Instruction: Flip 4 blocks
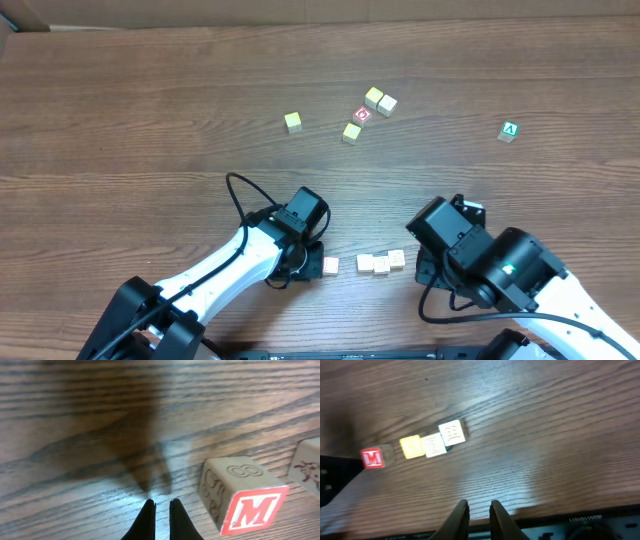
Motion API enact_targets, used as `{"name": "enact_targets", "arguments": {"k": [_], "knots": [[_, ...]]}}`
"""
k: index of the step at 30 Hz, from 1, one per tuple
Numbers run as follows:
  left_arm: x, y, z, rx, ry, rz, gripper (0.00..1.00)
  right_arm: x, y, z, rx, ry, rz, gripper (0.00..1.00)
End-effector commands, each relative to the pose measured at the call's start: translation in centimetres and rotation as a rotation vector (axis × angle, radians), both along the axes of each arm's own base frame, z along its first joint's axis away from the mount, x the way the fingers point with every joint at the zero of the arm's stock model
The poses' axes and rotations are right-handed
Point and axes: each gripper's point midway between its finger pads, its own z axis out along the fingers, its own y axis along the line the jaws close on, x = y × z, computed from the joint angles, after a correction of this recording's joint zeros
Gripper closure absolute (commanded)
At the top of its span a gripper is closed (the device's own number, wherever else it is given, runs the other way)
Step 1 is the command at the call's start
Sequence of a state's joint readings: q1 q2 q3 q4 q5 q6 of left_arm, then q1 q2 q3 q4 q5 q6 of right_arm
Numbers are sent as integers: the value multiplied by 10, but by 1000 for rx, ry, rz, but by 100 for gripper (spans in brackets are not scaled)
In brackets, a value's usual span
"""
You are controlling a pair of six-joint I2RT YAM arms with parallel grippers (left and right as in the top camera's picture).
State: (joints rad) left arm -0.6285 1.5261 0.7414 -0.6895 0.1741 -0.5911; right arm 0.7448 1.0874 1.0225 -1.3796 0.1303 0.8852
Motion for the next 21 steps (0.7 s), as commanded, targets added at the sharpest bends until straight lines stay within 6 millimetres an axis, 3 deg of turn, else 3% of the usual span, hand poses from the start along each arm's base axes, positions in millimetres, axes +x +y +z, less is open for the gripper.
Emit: {"name": "enact_targets", "arguments": {"k": [1,10,17,21], "knots": [[-4,-10,-1,-26,-7,-60,96,1,-4,-12,-7,-2,-37,82],[-6,-30,-5,-58,-30,-108,96,2,-3,-21,-7,-1,-39,82],[-8,-34,-25,-46,17,-82,96,1,-3,-21,-10,2,-39,81],[-8,-36,-26,-54,23,-84,96,0,-4,-22,-13,5,-36,81]]}}
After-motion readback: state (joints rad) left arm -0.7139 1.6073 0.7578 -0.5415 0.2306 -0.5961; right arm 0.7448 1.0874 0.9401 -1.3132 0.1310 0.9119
